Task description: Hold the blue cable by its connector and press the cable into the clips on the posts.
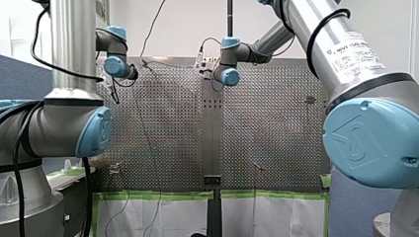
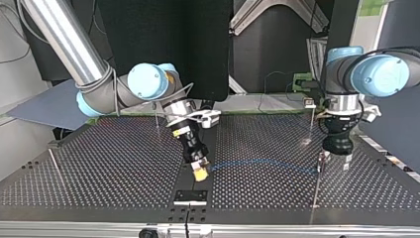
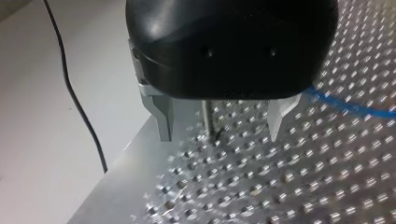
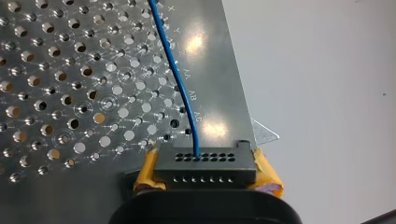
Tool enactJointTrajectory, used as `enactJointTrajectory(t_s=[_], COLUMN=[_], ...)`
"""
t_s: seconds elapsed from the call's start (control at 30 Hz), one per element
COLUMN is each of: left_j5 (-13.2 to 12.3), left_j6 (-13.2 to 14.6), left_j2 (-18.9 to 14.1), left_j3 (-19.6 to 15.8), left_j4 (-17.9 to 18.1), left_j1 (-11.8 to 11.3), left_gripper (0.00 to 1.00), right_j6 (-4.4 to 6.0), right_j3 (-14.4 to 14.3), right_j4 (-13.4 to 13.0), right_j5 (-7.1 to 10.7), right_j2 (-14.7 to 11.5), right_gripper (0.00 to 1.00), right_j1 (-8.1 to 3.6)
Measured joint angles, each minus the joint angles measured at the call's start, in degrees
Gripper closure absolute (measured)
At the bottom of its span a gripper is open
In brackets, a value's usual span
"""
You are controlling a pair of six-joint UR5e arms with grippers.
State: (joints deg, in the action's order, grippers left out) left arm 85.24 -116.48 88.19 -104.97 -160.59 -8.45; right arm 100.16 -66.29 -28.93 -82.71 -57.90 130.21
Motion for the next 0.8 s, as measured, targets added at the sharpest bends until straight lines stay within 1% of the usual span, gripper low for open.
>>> enactJointTrajectory(t_s=[0.17, 0.3, 0.5, 0.67, 0.8], left_j5=[-0.32, -0.57, -1.05, -0.78, 0.59], left_j6=[-0.71, -1.35, -1.57, -0.3, 1.54], left_j2=[-2.25, -4.35, -7.61, -9.8, -10.69], left_j3=[-1.16, -1.31, -1.34, -1.35, -1.35], left_j4=[-2.22, -4.33, -7.58, -9.71, -11.45], left_j1=[0.25, 0.38, 0.71, 1.28, 1.97], left_gripper=[0.0, 0.0, 0.0, 0.0, 0.0], right_j6=[-0.03, -0.04, -0.04, -0.04, -0.04], right_j3=[-0.02, -0.02, 0.0, -0.01, 0.0], right_j4=[0.0, 0.0, 0.0, 0.0, 0.0], right_j5=[0.0, 0.0, 0.0, 0.0, 0.03], right_j2=[0.08, 0.11, 0.29, 0.42, 0.48], right_gripper=[1.0, 1.0, 1.0, 1.0, 1.0], right_j1=[0.0, 0.12, 0.13, 0.11, 0.07])
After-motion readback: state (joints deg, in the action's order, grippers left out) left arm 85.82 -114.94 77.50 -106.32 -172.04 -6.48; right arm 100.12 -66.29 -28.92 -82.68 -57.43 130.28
